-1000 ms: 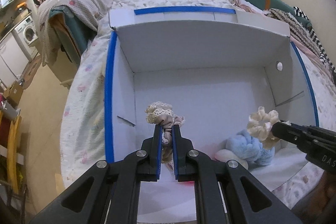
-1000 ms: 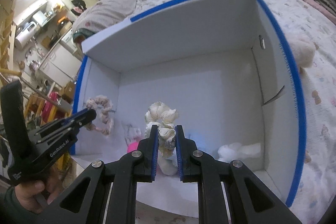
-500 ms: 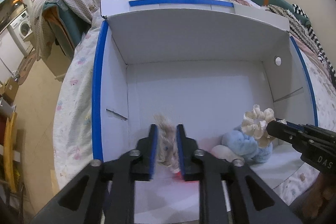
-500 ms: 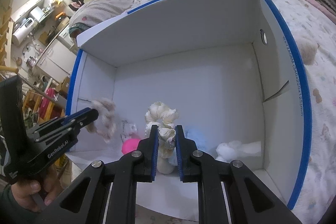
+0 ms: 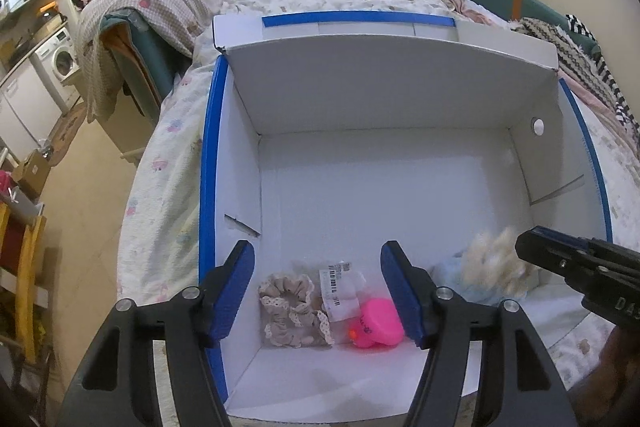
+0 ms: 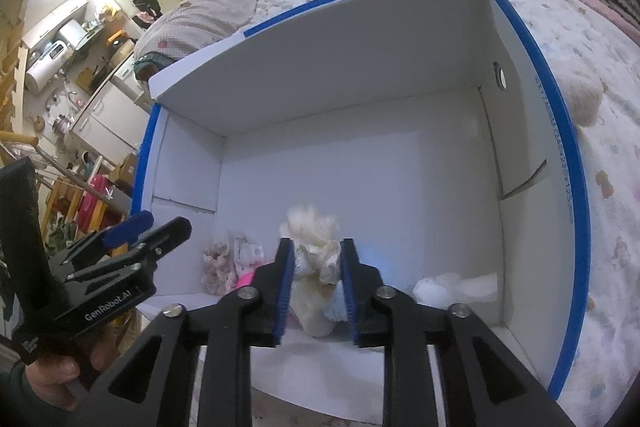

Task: Organize soft objects
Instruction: 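Open the left gripper to drop the lace scrunchie into the box, then open the right gripper to drop the cream scrunchie into the box, then withdraw both grippers up and out of the box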

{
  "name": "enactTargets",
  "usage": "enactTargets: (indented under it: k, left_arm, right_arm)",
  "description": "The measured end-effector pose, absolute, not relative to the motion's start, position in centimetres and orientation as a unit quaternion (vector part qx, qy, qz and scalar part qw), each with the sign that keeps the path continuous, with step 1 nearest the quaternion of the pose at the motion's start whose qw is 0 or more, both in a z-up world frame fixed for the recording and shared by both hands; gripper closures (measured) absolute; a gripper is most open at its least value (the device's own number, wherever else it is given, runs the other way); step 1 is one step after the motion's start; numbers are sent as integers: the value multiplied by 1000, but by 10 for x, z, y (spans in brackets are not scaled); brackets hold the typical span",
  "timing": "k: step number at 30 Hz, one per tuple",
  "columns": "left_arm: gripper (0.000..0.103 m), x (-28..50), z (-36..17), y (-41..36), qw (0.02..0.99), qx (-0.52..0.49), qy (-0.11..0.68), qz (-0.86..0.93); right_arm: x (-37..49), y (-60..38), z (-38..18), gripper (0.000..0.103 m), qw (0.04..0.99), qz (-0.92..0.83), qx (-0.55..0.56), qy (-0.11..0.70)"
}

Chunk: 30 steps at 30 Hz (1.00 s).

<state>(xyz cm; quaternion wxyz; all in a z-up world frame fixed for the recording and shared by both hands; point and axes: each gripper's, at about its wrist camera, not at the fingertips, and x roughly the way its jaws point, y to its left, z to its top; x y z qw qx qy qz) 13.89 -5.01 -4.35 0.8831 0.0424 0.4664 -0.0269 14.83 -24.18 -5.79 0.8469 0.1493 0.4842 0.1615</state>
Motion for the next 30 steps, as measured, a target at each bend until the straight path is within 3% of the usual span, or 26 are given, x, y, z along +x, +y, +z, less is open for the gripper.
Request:
enactTargets:
  k: [1, 2, 7, 9, 30]
  left_arm:
    - [40, 139, -43, -50, 884, 43, 466, -27]
    - [40, 138, -43, -50, 884, 42, 465, -27]
    - [40, 138, -44, -48, 883, 38, 467, -25]
    - [40, 139, -45, -47, 881, 36, 470, -24]
    - [40, 118, -27, -33, 888, 27, 459, -15]
  right_arm:
    - [148, -242, -58, 47, 847, 163, 150, 483]
    - [148, -243, -57, 26, 849, 159, 150, 481]
    - [147, -248, -51, 21, 862, 142, 153, 462]
    - [147, -248, -51, 6, 863, 139, 156, 461]
    - [135, -238, -44, 4, 867, 138, 150, 454]
